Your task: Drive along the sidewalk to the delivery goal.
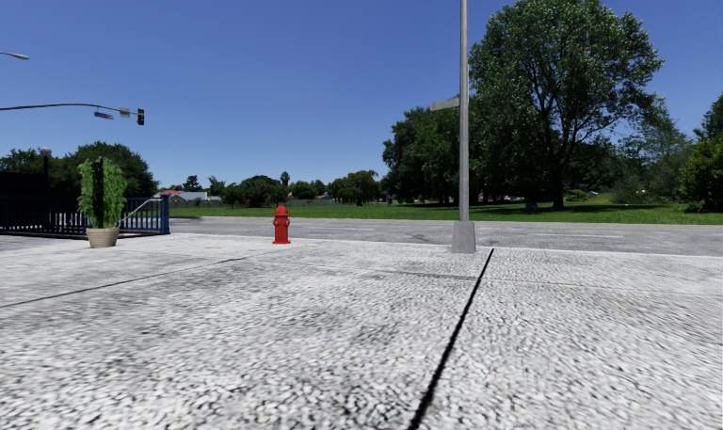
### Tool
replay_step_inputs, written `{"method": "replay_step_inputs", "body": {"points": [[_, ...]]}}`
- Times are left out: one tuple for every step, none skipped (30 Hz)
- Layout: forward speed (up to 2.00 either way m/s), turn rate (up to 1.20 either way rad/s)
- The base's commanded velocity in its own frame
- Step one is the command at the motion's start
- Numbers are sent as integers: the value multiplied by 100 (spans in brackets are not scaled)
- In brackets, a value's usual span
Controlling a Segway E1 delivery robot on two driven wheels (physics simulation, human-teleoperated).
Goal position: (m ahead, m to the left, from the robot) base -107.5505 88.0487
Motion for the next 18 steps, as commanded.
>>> {"method": "replay_step_inputs", "body": {"points": [[0, 0], [0, 0], [0, 0], [0, 0], [0, 0], [0, 0], [0, 0], [0, 0], [0, 0], [0, 0], [0, 0], [0, 0], [0, 0], [0, 0], [0, 0], [0, 0], [0, 0], [0, 0]]}}
